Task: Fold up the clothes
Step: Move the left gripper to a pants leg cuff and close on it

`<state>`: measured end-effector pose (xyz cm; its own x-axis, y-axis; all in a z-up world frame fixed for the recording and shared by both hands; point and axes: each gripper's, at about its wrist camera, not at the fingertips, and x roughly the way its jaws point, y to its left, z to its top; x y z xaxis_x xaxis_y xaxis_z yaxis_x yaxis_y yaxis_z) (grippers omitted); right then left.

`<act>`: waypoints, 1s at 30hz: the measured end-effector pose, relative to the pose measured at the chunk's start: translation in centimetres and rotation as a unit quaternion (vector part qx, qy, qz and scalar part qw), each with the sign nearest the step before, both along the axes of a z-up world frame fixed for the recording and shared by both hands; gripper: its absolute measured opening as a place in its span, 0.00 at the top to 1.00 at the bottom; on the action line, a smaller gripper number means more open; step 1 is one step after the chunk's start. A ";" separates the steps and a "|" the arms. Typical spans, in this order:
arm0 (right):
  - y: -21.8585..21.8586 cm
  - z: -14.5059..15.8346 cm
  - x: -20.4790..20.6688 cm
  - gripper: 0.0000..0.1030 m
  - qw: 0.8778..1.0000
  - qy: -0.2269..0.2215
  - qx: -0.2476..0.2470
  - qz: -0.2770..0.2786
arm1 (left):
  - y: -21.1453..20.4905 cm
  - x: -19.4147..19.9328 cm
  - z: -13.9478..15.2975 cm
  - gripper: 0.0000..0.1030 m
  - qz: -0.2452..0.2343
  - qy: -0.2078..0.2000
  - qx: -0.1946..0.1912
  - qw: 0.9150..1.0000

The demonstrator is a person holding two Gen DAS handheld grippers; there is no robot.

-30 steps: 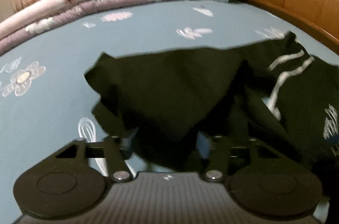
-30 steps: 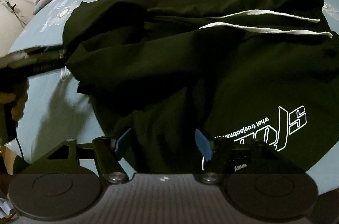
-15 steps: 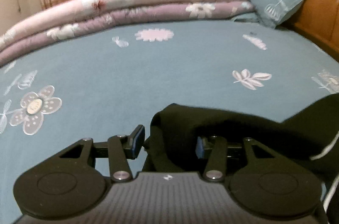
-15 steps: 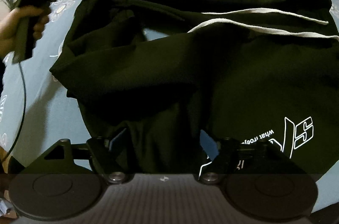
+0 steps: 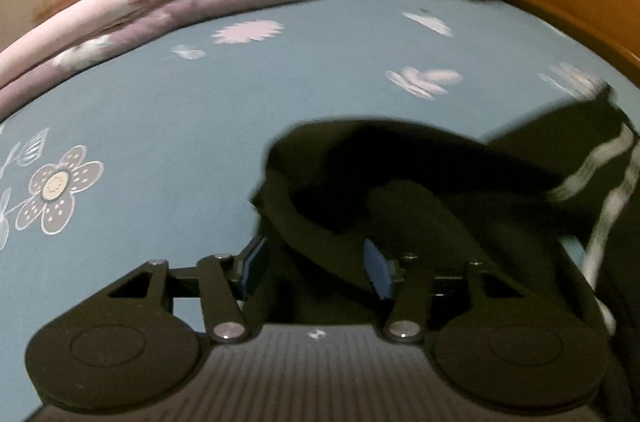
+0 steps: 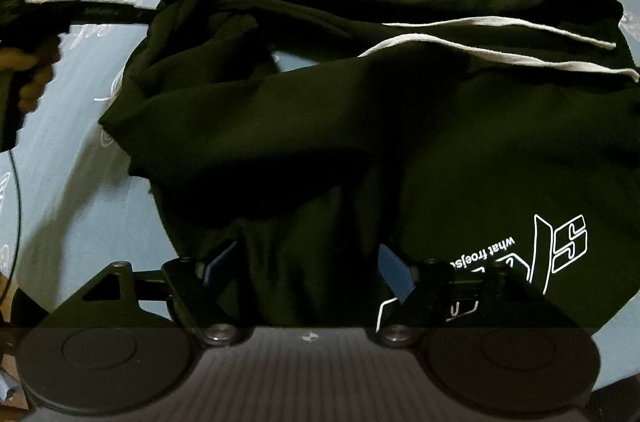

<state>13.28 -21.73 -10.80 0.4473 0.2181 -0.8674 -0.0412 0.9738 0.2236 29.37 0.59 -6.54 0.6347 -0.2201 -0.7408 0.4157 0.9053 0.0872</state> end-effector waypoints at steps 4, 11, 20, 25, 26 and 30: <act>0.1 1.0 -0.2 0.22 1.000 -0.016 -0.002 0.007 | -0.5 -3.2 0.6 0.48 -0.025 0.028 0.007 0.999; 0.0 2.5 -0.9 0.22 0.999 -0.036 -0.008 0.001 | -1.9 -7.9 0.1 0.39 -0.048 0.038 -0.002 0.998; -0.6 2.2 -2.1 0.22 0.999 -0.033 0.002 -0.006 | -4.0 -12.9 -0.2 0.37 -0.033 -0.002 -0.006 0.999; -0.7 2.0 -2.4 0.22 0.999 -0.035 0.015 -0.002 | -5.1 -13.1 -2.2 0.42 -0.011 -0.041 0.051 0.998; -0.8 1.9 -2.4 0.22 0.999 -0.034 0.018 -0.003 | -5.4 -13.1 -2.4 0.42 -0.013 -0.049 0.051 0.997; -1.2 1.4 -2.2 0.22 1.000 -0.026 0.015 -0.009 | -7.1 -12.7 -3.1 0.41 -0.030 -0.101 0.094 0.990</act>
<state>11.12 -22.97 -9.44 0.4963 0.2340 -0.8360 -0.0355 0.9677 0.2498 16.64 -6.52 -9.60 0.7635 -0.1324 -0.6321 0.4251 0.8399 0.3374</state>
